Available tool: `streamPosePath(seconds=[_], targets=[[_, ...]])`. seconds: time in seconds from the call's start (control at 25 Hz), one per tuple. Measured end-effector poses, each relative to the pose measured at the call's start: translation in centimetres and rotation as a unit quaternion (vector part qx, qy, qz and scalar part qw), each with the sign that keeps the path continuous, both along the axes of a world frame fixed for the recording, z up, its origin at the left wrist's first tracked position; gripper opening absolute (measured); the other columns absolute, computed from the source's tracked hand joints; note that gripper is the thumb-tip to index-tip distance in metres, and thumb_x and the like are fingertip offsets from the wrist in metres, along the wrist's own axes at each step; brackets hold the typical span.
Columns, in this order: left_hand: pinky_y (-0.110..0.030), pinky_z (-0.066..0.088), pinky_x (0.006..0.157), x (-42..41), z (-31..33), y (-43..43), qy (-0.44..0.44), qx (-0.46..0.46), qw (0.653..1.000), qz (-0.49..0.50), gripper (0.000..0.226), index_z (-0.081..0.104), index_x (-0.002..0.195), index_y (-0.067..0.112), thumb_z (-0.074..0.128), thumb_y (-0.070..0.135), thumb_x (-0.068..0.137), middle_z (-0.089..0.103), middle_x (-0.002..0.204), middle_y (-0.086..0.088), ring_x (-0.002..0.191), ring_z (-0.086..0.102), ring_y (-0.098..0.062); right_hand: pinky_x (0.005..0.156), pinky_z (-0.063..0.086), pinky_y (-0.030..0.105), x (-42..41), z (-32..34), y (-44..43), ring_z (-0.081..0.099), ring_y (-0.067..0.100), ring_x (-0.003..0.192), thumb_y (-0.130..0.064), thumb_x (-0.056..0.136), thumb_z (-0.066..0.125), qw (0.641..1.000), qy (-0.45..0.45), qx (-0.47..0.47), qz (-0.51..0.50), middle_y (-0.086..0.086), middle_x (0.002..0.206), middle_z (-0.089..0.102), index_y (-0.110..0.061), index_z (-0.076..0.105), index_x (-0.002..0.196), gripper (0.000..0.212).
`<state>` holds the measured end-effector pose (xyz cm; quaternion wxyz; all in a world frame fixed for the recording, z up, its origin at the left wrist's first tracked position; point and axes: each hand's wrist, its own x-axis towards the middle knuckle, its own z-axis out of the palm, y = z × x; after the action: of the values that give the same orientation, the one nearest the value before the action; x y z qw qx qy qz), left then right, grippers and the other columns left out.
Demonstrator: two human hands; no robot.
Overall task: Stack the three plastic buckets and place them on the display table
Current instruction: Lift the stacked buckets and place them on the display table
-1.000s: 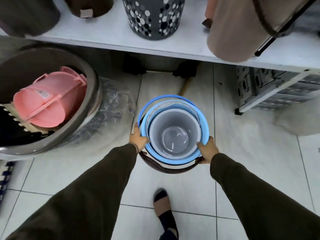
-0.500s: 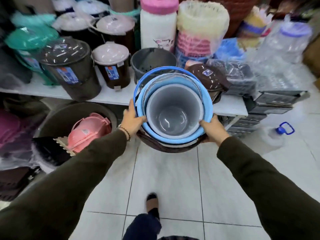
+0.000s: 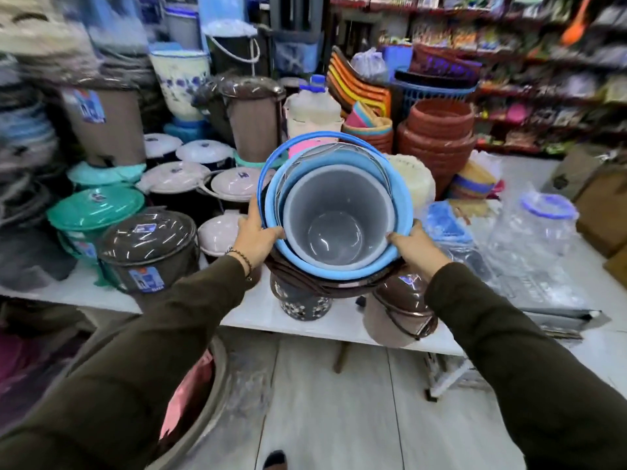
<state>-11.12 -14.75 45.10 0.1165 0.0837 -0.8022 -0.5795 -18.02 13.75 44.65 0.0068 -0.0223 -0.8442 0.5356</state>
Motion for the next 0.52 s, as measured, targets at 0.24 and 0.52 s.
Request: streamPosePath(seconds=[0.24, 0.52], targets=[[-0.048, 0.044, 0.110, -13.7, -1.7, -5.4, -0.120, 0.040, 0.992, 0.022, 0.096, 0.032, 0.148, 0.024, 0.059, 0.017, 0.056, 0.050, 0.136, -0.026, 0.129, 0.046, -0.041, 0.091, 0.054, 0.054, -13.5, -2.4, -6.6, 0.065, 0.039, 0.103, -0.007, 0.089, 0.056, 0.988, -0.150, -0.026, 0.002, 0.026, 0.111, 0.065, 0.002, 0.048, 0.130, 0.042], [-0.052, 0.046, 0.107, -20.5, -12.6, -8.8, -0.257, 0.051, 0.965, 0.013, 0.084, 0.032, 0.147, 0.019, 0.066, 0.009, 0.070, 0.054, 0.133, -0.027, 0.122, 0.053, -0.045, 0.086, 0.051, 0.071, -18.7, -11.6, -10.1, 0.063, 0.053, 0.107, -0.016, 0.089, 0.060, 0.951, -0.309, -0.013, -0.027, 0.034, 0.125, 0.058, -0.003, 0.041, 0.132, 0.048]])
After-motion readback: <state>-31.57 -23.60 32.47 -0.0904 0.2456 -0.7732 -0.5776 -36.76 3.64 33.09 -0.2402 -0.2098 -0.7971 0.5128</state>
